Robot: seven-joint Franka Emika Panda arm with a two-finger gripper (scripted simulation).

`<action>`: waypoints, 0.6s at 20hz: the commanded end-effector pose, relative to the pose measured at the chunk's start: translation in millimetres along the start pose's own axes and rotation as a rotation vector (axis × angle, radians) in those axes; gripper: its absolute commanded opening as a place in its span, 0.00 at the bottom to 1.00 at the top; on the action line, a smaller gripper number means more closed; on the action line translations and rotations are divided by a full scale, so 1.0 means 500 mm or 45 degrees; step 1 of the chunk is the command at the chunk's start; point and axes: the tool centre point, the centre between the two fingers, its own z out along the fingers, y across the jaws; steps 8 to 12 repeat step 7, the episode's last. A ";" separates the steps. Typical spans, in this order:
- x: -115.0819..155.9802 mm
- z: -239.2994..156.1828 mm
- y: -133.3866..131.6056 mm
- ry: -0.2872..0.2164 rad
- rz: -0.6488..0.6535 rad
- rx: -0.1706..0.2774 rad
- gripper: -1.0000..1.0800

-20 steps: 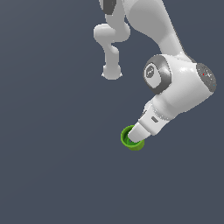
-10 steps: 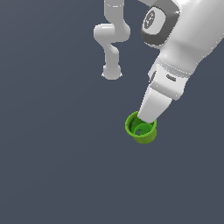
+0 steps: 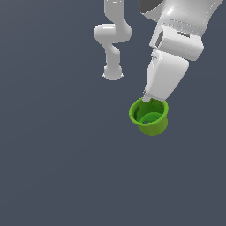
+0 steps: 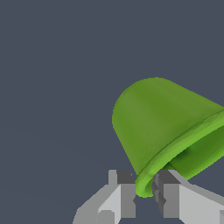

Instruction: Pick up the object and move it to a goal position.

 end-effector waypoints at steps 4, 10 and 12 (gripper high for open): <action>-0.009 -0.029 0.010 0.032 -0.032 -0.026 0.00; -0.010 -0.033 0.012 0.036 -0.036 -0.029 0.00; -0.010 -0.033 0.012 0.036 -0.036 -0.029 0.00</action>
